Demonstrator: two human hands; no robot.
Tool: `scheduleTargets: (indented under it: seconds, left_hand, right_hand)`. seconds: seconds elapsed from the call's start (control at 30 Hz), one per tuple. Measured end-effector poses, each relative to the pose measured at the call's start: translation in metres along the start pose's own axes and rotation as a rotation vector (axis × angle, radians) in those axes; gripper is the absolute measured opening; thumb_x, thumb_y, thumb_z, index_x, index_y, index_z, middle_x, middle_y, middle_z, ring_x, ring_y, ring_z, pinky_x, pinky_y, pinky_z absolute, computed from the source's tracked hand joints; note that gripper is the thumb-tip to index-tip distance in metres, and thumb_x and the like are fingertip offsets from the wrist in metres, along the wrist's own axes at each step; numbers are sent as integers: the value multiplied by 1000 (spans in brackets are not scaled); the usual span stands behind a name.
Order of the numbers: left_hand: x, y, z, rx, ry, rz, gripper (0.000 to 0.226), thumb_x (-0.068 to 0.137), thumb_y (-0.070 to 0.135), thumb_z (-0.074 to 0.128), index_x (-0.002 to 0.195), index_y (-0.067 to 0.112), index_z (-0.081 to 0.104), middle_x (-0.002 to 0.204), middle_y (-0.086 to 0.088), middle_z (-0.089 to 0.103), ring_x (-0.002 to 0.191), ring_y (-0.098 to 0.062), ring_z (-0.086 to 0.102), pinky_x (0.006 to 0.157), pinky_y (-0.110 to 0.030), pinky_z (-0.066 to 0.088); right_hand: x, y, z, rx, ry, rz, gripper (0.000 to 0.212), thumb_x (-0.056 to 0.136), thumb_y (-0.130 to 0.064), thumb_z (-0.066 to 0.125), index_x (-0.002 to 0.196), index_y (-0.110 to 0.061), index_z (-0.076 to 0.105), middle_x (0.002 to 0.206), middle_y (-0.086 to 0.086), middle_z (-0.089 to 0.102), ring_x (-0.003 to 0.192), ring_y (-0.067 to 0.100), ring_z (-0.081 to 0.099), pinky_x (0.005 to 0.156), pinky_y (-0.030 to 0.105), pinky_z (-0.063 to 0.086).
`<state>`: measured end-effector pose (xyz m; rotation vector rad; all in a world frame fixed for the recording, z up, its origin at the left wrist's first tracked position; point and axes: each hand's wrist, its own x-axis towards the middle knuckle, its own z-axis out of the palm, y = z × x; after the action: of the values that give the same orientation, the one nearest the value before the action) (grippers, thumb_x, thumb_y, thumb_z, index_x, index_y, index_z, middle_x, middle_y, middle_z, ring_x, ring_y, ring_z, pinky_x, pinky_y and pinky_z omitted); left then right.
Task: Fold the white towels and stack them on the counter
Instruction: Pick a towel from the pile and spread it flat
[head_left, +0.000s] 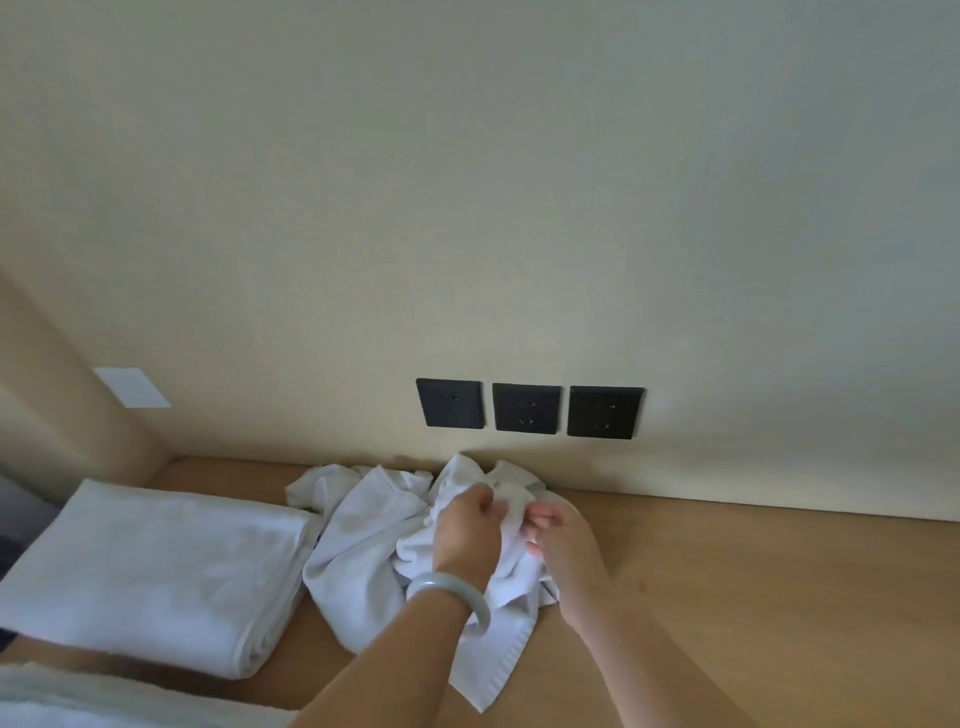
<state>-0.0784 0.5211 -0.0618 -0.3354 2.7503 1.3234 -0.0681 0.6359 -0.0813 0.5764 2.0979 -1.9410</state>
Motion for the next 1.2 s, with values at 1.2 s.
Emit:
scheduleTargets:
  seconds: [1.2]
  left_hand:
    - [-171, 292, -45, -1352, -390, 87, 31, 104, 10, 37, 127, -4, 52, 114, -19, 66, 103, -31, 65, 83, -42, 53]
  right_hand:
    - [-173, -49, -289, 619, -193, -307, 6, 85, -18, 63, 86, -14, 59, 97, 6, 68, 105, 25, 58, 105, 42, 37]
